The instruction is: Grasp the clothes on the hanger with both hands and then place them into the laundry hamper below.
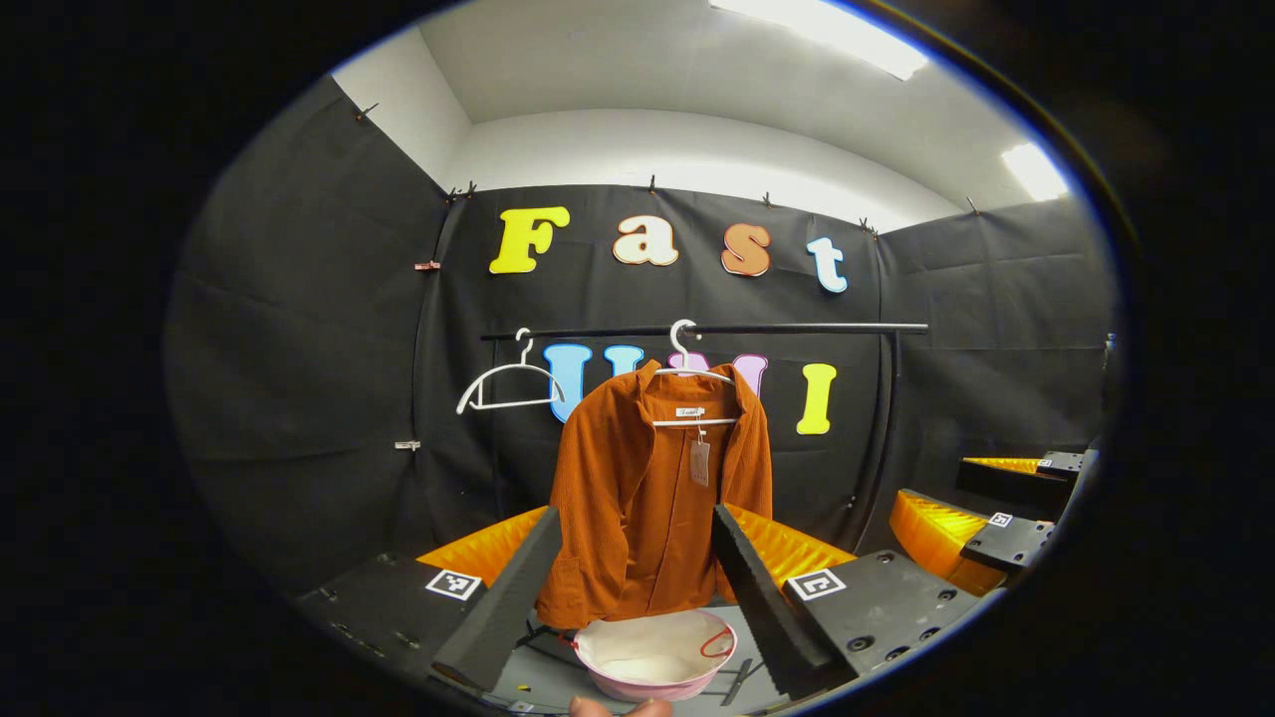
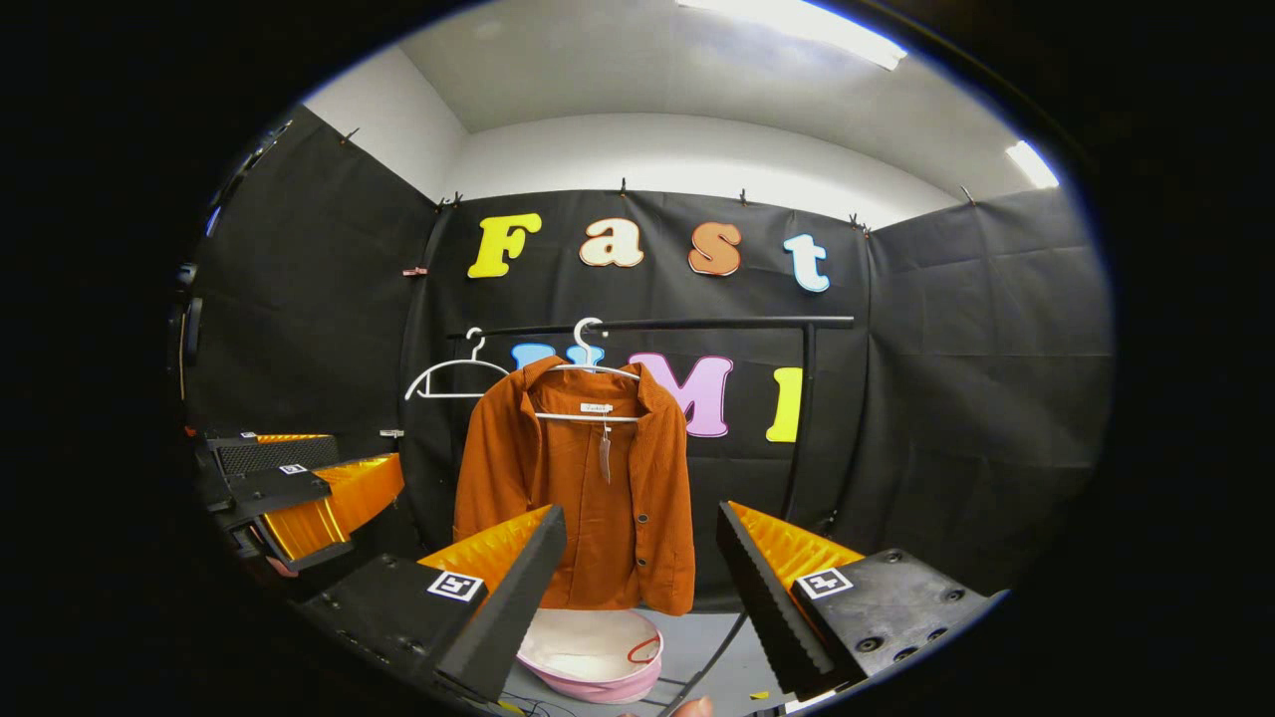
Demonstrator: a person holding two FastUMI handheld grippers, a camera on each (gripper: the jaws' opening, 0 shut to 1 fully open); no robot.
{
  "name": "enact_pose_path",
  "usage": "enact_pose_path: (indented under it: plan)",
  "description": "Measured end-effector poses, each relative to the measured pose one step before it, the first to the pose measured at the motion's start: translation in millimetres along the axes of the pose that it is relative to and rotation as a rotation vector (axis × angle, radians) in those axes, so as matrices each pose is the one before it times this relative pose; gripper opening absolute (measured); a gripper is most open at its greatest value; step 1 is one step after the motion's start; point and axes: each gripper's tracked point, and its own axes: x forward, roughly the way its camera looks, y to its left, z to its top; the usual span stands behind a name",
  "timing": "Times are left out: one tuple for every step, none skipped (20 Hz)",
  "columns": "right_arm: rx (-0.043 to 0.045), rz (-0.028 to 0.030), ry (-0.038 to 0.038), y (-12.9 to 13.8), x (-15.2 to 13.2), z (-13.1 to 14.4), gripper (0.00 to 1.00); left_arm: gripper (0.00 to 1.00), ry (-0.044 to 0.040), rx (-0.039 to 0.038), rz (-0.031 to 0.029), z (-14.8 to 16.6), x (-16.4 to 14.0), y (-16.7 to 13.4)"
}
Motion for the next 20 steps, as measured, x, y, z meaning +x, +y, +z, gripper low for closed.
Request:
enact_pose_path:
  plan:
    - [-0.00510, 0.00422, -0.00198, -0.39, 4.85, 0.65, 0.98, 0.96, -0.00054, -0.00172, 0.00136, -0.21, 5.28, 0.65]
    - [-0.00123, 0.00653, -0.00232, -0.28, 6.00, 0.70, 0.98, 0.94, 0.00406, 0.00062, 0.00228, -0.33, 6.26, 1.14]
    - [0.00581, 0.00782, -0.00187, 0.34, 7.28, 0.66, 0.98, 0.96, 0.00514, 0.00422, 0.00060, -2.10, 6.09, -1.06]
    - [0.01089, 0.00639, -0.00227, 0.01, 9.47, 1.20, 0.98, 0.95, 0.00558, 0.00764, 0.00178, -0.21, 7.74, -0.47]
    - [0.01276, 0.00550, -0.00129, -0.30, 9.73, 0.18, 0.98, 0.95, 0.00128, 0.00746, 0.00414, -0.57, 8.69, -0.36]
    - [0.01117, 0.00672, -0.00212, -1.05, 11.60, 0.25, 0.98, 0.95, -0.00199, 0.00616, 0.00456, 2.00, 9.69, 0.03]
    - [0.00710, 0.00467, -0.00190, -2.19, 13.52, -0.88, 0.98, 0.95, -0.00447, 0.00331, 0.00704, 1.09, 10.36, 0.56]
    - [0.00369, 0.00475, -0.00283, -3.31, 13.96, 0.03, 0.98, 0.96, -0.00260, 0.00077, 0.00737, 1.59, 11.13, 0.66]
    - [0.00032, 0.00298, -0.00438, -3.96, 16.08, 0.05, 0.98, 0.96, -0.00199, -0.00289, 0.00891, 0.62, 13.36, 1.01]
    - [-0.00214, 0.00090, -0.00196, -3.70, 15.53, -0.07, 0.98, 0.95, 0.00104, -0.00433, 0.00998, 1.42, 13.57, -0.06]
    - [-0.00358, 0.00062, -0.00192, -4.08, 16.42, 0.71, 0.98, 0.96, 0.00042, -0.00478, 0.00921, -0.26, 13.03, -0.65]
    - [-0.00054, 0.00164, -0.00321, -5.22, 17.01, 1.12, 0.98, 0.96, -0.00343, -0.00483, 0.00591, 1.25, 14.12, -1.90]
    - [0.00191, 0.00081, -0.00568, -2.95, 17.13, 0.78, 0.98, 0.95, -0.00235, -0.00426, 0.00260, 0.21, 15.41, -2.71]
    - [0.00079, 0.00105, -0.00327, -2.63, 16.64, -1.64, 0.98, 0.95, -0.00041, -0.00261, 0.00548, 0.40, 15.11, -1.90]
    - [0.00039, 0.00128, -0.00153, -1.63, 16.79, -1.79, 0.98, 0.96, 0.00092, -0.00169, 0.00849, -1.47, 14.87, -0.80]
    - [0.00177, 0.00168, 0.00046, -2.61, 16.29, -3.59, 0.98, 0.96, -0.00081, -0.00299, 0.00558, -0.34, 14.51, -1.74]
    - [0.00368, 0.00326, -0.00054, -1.73, 14.92, -2.93, 0.98, 0.96, -0.00059, -0.00327, 0.00616, -1.13, 14.47, -2.22]
    - [0.00326, 0.00020, 0.00233, -2.39, 14.72, -3.55, 0.98, 0.96, 0.00033, -0.00299, 0.00728, -1.09, 14.92, -1.18]
    - [0.00432, 0.00216, 0.00332, -2.40, 14.49, -4.20, 0.98, 0.96, -0.00089, -0.00029, 0.00827, -1.62, 14.05, -2.11]
    - [0.00394, 0.00224, 0.00451, -2.03, 12.26, -4.28, 0.98, 0.96, -0.00122, 0.00051, 0.00787, -0.29, 14.25, -1.57]
